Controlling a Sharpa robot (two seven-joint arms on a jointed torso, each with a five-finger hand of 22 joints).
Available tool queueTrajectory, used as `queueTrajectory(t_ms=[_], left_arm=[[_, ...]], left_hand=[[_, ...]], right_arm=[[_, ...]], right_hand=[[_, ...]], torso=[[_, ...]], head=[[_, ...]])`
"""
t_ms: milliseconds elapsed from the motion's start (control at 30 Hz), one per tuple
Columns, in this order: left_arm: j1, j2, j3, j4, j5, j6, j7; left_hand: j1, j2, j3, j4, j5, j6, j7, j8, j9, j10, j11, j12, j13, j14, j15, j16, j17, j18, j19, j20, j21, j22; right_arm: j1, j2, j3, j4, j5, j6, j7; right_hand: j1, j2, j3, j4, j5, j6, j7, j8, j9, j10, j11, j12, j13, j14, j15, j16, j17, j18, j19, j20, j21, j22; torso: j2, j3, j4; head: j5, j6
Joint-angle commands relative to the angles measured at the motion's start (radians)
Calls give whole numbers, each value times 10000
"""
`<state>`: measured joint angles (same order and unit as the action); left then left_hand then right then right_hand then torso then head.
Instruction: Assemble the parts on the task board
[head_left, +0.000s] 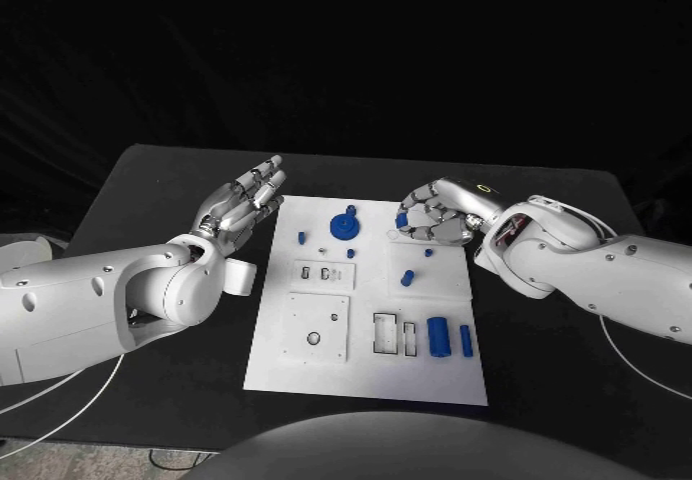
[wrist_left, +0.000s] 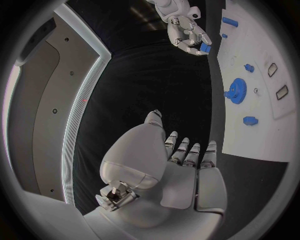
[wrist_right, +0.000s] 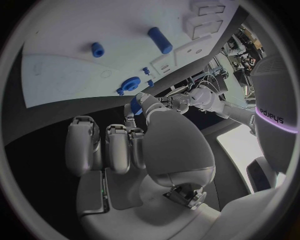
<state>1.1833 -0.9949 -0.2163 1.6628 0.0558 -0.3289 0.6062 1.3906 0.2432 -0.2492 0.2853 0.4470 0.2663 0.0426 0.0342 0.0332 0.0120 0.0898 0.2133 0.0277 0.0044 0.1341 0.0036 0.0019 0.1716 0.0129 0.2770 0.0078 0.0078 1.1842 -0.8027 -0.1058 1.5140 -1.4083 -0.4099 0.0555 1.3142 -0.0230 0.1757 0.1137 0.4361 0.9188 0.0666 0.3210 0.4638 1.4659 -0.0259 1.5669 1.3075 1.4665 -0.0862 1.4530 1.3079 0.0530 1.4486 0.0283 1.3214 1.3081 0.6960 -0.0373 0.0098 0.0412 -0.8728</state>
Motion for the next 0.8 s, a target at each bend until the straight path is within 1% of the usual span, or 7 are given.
queueTrajectory(t_ms=[33,133,300,467,667,800], left_arm=[[5,36,6,-1,-26,156,8],[5,47,6,-1,-26,160,-1],[5,52,5,-5,-26,151,-12],[5,67,5,-3,-26,145,-14],[6,74,5,-1,-26,144,-19],[6,73,5,-3,-26,142,-19]], left_hand=[[112,17,67,14,41,-8,55,32,8,30,63,36,13,6,69,27,12,88,1,38,39,6],[109,16,65,19,37,-15,49,30,7,30,81,45,14,7,72,28,13,87,1,40,39,6],[109,16,65,19,37,-15,49,30,7,30,81,45,14,7,72,28,13,87,1,40,39,6],[107,16,64,20,36,-14,47,30,7,30,87,45,14,7,73,29,13,87,2,41,40,6],[104,15,62,24,33,-12,42,30,7,31,101,47,14,8,77,30,13,86,3,43,41,7],[104,15,62,24,33,-12,42,30,7,31,101,47,14,8,77,30,13,86,3,43,41,7]], right_arm=[[-2,215,0,123,88,1180,-502],[-11,408,-1,133,90,1435,-615],[-52,810,-4,64,89,1896,-842],[-162,1231,-7,-62,-112,2206,-1012],[-280,1596,-8,-221,-519,2194,-1089],[-318,1767,-8,-299,-756,2142,-1147]], right_hand=[[-136,-9,-5,96,-8,-36,-12,-41,136,1049,29,38,2633,808,32,49,1874,121,20,-13,-26,1018],[-191,-8,-7,134,-24,-49,-8,-57,140,1049,34,38,2633,804,37,37,1867,125,11,-9,-45,1012],[-252,-9,-5,174,-32,-80,0,-88,140,1049,41,38,2633,796,44,12,1851,134,-9,-2,-85,994],[-268,-13,15,179,-48,-147,4,-144,128,1049,46,38,2633,787,51,-12,1837,142,-28,6,-119,980],[-257,-28,40,160,-66,-212,13,-203,112,1049,50,38,2633,782,55,-26,1829,145,-37,11,-135,976],[-246,-35,56,146,-68,-242,17,-235,104,1049,53,38,2633,782,57,-19,1834,145,-37,13,-137,979]], torso=[[-2,1,-7],[5,2,6],[6,8,-7],[17,4,-1],[20,8,-4],[17,9,-16]], head=[[18,2],[18,2],[46,2],[73,2],[86,2],[108,2]])
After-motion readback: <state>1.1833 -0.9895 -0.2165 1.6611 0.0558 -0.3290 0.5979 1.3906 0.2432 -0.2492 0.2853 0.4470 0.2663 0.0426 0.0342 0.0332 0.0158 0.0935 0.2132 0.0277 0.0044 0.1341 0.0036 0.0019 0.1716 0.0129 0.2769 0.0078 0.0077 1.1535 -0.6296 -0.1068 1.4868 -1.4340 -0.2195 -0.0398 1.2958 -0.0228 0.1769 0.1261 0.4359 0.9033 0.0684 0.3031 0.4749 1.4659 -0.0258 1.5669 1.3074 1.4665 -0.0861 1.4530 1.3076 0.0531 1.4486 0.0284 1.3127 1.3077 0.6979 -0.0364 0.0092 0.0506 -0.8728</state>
